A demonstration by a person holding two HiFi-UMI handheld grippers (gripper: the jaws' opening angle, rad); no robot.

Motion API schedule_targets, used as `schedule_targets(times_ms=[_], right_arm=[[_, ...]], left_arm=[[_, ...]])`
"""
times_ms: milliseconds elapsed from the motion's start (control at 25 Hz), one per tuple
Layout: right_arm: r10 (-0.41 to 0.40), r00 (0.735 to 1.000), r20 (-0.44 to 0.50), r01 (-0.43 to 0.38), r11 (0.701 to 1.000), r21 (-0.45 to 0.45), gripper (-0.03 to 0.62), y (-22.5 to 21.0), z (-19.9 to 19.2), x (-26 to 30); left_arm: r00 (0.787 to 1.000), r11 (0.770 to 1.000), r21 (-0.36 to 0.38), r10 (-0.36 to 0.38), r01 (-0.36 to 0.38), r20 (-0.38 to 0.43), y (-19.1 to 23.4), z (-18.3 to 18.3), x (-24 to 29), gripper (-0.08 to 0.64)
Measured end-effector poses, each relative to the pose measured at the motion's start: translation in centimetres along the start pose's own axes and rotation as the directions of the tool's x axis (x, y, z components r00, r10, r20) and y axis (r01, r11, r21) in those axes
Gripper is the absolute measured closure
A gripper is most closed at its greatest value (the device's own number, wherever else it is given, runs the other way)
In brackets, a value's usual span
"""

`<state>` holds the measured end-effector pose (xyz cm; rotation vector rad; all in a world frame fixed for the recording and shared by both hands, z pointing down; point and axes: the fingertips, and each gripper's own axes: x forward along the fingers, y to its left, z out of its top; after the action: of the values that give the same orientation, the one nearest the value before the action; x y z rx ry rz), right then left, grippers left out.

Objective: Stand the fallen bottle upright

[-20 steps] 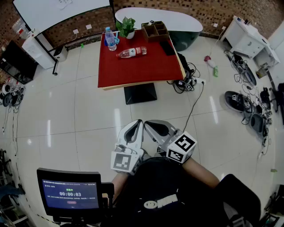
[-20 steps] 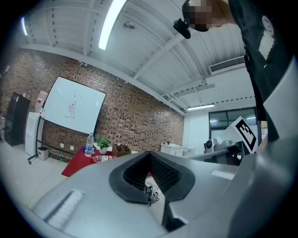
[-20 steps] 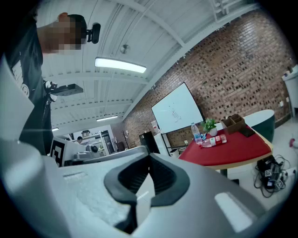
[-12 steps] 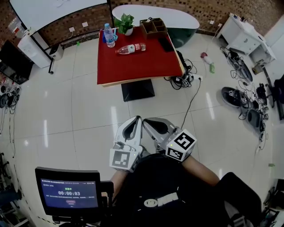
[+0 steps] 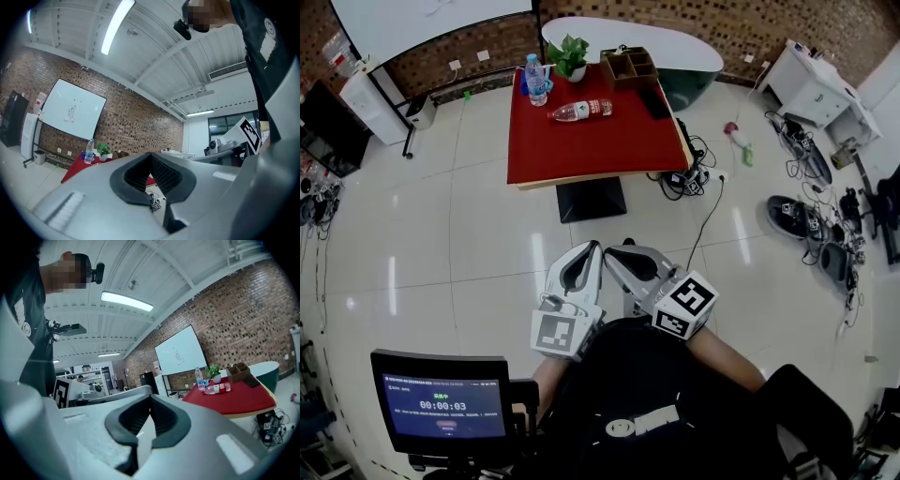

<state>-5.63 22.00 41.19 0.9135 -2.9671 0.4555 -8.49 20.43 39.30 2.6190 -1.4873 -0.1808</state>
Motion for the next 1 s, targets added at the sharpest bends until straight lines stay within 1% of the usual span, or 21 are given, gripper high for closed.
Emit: schedule_targets(times_ms=[120,240,320,400,480,680,880,1000], right_arm=[[0.013,1.000,0.019,-0.013,1.000,-0.020,0.588,-0.6,-0.1,-0.1],[0.031,0.999,0.025,-0.031,0.999,-0.011,0.588,-3.0,1.3,2.2],[0.044,0.999,0.020,-0.045,0.999,0.012,0.588,-5.8,2.4,4.5],[0.056,0.998,0.013,-0.057,0.998,0.030,0.588,-8.6,3.0,6.2],[0.068,0.998,0.009,-0.068,0.997,0.043,0.588,-11.2,3.7,7.5],[0.097,0.995,0.015,-0.098,0.993,0.071,0.588,-17.8,6.0,9.6],[0.102,0.994,0.031,-0.105,0.988,0.117,0.588,-25.4,8.1,10.9],[0.110,0.993,0.040,-0.115,0.983,0.144,0.588,-30.2,8.9,11.9]], left_arm=[[1.000,0.999,0.032,-0.002,0.002,0.006,-0.2,-0.2,0.5,0.557],[1.000,0.999,0.050,0.011,-0.010,-0.017,1.9,0.4,3.3,0.557],[0.999,0.998,0.062,0.025,-0.022,-0.040,3.9,0.7,6.4,0.557],[0.997,0.998,0.052,0.042,-0.039,-0.057,5.5,0.6,9.3,0.557],[0.996,0.998,0.038,0.056,-0.053,-0.070,6.5,0.6,11.8,0.557],[0.990,0.996,0.053,0.083,-0.078,-0.111,8.4,0.4,18.9,0.557],[0.991,0.996,0.087,0.047,-0.037,-0.123,8.6,0.2,26.4,0.557],[0.984,0.993,0.103,0.078,-0.061,-0.160,9.7,-0.6,30.8,0.557]])
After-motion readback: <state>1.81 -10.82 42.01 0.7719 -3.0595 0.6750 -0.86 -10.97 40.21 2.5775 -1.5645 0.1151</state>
